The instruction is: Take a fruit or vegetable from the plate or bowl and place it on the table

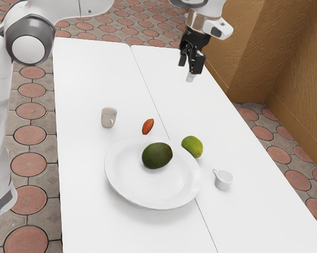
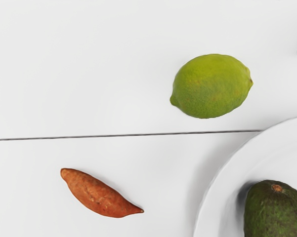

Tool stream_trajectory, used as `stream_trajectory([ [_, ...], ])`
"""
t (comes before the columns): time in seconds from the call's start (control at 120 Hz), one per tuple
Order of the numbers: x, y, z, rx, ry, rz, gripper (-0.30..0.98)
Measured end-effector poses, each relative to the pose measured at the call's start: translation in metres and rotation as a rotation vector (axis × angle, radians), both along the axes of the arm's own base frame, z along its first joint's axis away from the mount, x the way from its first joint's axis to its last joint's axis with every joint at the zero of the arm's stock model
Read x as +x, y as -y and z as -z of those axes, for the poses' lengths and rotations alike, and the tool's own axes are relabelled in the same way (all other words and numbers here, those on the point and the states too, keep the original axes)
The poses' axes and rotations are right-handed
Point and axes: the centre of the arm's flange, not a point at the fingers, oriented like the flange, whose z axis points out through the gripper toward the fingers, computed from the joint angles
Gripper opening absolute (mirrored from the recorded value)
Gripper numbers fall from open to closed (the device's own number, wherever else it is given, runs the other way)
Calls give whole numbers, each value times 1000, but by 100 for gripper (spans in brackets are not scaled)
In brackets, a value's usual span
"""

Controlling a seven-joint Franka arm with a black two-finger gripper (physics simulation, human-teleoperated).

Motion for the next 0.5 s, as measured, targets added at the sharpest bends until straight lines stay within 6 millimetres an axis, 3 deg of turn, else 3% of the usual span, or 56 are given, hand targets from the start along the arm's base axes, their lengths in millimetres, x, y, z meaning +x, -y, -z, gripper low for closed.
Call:
stream_trajectory([
  [0.4,4,0,0,5,17,16,69],
  [0.45,0,1,-19,6,52,19,69],
  [0.5,-19,0,-75,6,143,18,69],
])
